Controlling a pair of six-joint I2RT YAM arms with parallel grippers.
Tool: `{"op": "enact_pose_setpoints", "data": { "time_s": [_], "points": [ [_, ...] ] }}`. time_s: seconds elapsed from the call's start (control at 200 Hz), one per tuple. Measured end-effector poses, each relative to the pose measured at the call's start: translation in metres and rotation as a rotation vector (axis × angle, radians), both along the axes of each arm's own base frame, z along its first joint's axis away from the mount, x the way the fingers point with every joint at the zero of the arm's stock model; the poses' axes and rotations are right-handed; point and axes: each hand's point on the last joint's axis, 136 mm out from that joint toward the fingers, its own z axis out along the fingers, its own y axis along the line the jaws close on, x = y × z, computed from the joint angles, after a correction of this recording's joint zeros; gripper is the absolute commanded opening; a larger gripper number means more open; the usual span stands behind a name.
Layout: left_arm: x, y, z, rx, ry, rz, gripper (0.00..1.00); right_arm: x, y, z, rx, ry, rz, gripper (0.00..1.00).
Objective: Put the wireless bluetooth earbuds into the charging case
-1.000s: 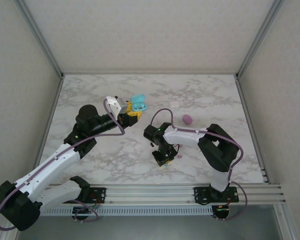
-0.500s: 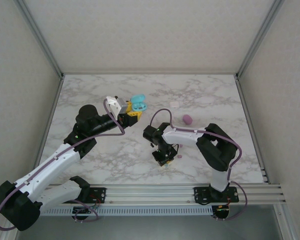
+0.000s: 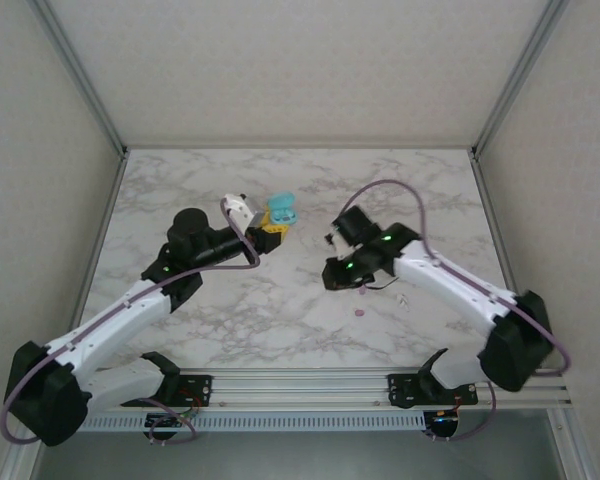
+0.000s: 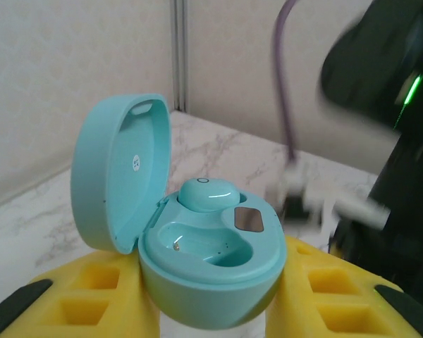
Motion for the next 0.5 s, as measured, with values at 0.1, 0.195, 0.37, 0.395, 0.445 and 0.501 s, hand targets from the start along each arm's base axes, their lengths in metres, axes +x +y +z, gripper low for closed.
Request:
{"op": "enact_pose_setpoints", "data": {
  "time_s": [0.1,0.195,0.37,0.395,0.445,0.501],
  "points": [
    [0.009,-0.006,-0.017,0.022,0.034,0.000,0.20,0.011,-0.006,0.038,0.133,-0.039,-0.052,0.18],
    [0.016,-0.012,-0.028,0.029,0.045,-0.005,0.20,0.021,-0.003,0.074,0.252,-0.073,-0.067,0.18],
    [0.022,-0.020,-0.038,0.025,0.045,-0.030,0.20,0.034,0.021,0.133,0.445,-0.127,-0.004,0.18],
    [0.022,-0.022,-0.038,0.023,0.042,-0.035,0.20,0.036,0.025,0.139,0.471,-0.129,0.006,0.18],
    [0.022,-0.023,-0.037,0.020,0.034,-0.041,0.20,0.039,0.033,0.148,0.511,-0.132,0.023,0.18],
    [0.020,-0.025,-0.035,0.017,0.023,-0.052,0.20,0.043,0.040,0.153,0.546,-0.124,0.033,0.18]
  ]
}}
